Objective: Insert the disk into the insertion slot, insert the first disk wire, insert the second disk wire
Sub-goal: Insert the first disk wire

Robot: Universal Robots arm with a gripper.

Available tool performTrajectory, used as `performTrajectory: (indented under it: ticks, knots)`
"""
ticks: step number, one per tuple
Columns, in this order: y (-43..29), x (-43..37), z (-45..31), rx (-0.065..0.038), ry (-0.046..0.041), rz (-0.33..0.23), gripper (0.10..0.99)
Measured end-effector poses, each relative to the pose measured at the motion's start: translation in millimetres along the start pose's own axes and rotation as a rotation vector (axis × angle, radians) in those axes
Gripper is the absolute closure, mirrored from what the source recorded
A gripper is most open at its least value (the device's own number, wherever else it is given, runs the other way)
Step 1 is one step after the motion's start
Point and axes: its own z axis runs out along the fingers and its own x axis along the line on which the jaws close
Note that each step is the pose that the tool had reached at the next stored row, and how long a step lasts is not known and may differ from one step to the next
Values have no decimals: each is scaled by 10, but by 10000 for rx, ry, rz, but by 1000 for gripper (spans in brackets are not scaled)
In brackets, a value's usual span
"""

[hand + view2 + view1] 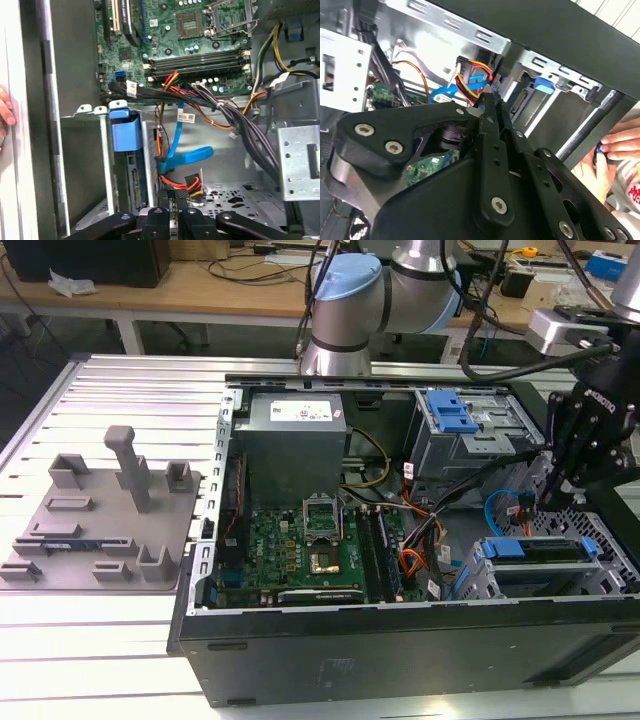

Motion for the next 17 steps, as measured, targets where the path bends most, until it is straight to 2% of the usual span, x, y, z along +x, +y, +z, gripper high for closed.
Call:
performTrajectory:
  ticks: [2,4,6,7,8,12,15,17]
  knots:
    - [-27,26,3,-50,-13,-9,922]
    - [-38,59,8,-59,-98,-14,922]
    - [-44,117,17,-92,-506,-33,922]
    - [-46,138,21,-105,-666,-40,922]
    - [-50,171,27,-118,-753,-47,922]
    - [-48,174,27,-115,-757,-44,922]
    - [-41,208,45,2,-784,-32,922]
    - [-38,217,52,65,-835,-25,922]
